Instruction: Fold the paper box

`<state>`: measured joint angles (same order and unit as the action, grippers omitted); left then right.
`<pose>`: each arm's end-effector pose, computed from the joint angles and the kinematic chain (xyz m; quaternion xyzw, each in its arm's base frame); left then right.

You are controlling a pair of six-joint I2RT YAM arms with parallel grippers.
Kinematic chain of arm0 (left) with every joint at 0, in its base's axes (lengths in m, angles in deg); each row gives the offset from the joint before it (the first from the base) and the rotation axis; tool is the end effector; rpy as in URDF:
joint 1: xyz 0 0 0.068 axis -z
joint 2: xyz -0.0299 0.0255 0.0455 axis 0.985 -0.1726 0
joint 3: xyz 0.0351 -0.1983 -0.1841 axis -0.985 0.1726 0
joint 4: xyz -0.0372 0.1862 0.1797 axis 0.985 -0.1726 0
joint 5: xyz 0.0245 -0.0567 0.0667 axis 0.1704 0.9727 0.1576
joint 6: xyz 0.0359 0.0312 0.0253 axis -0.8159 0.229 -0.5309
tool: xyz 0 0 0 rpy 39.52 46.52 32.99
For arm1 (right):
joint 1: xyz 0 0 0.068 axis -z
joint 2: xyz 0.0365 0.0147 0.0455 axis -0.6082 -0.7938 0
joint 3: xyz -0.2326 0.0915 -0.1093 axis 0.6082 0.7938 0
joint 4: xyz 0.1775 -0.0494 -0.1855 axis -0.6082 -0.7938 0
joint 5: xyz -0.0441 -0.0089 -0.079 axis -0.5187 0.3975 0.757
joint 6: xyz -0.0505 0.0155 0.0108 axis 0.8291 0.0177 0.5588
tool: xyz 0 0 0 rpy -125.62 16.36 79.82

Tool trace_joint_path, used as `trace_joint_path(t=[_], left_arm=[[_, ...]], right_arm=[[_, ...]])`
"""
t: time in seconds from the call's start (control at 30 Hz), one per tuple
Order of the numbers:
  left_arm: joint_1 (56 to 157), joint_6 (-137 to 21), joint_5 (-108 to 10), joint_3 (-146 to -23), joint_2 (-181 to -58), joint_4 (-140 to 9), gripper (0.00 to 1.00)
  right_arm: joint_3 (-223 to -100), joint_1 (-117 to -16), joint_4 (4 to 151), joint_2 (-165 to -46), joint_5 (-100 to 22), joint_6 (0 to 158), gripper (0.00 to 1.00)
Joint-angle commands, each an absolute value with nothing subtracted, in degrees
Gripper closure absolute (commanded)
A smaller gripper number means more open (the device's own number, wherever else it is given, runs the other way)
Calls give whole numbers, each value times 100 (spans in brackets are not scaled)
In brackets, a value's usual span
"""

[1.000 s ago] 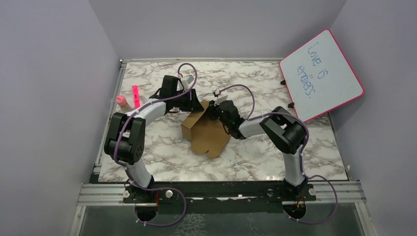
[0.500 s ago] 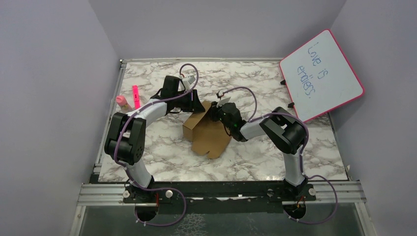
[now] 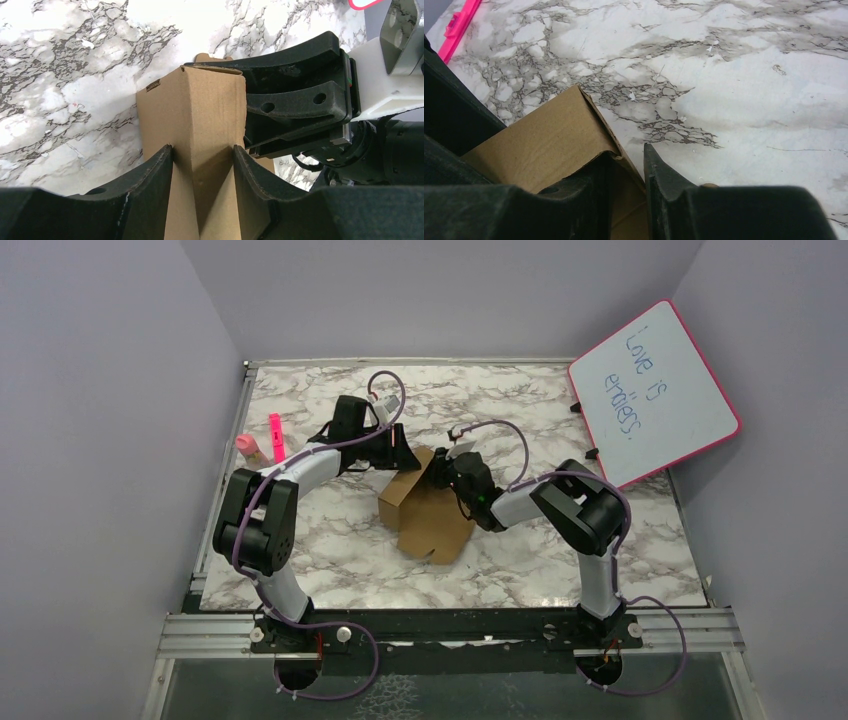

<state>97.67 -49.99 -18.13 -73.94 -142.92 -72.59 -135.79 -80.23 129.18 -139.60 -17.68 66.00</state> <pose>0.3421 -0.1323 0.2051 0.1205 0.8641 -0.4131 0.2610 0.2963 0.2626 0.1300 -0.0847 0.7804 0.2386 0.5718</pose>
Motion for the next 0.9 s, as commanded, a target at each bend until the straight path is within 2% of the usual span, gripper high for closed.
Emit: trace_joint_path(t=[0.0,0.27,0.4,0.6,0.87], left_arm=[[10054,-4763,-839,-7287,-14079,-7524,53],[10048,-5086,-1740,-7405,-13856,-7939,43],[9966,-5080,-1998,-7418,-13733,-7991,33],[9864,-5209,-2667,-7458,-13430,-8257,29],[9875,-5348,-3527,-7591,-13037,-8613,27]], right_arm=[[-13496,-7983,13133,-13931,-1513,6612,70],[-13352,-7983,13522,-13914,-2040,6759,65],[-13239,-7983,13530,-13729,-2066,6763,50],[-12928,-7983,13294,-13200,-1990,6764,32],[-12443,-7983,12323,-12332,-1498,6770,19]])
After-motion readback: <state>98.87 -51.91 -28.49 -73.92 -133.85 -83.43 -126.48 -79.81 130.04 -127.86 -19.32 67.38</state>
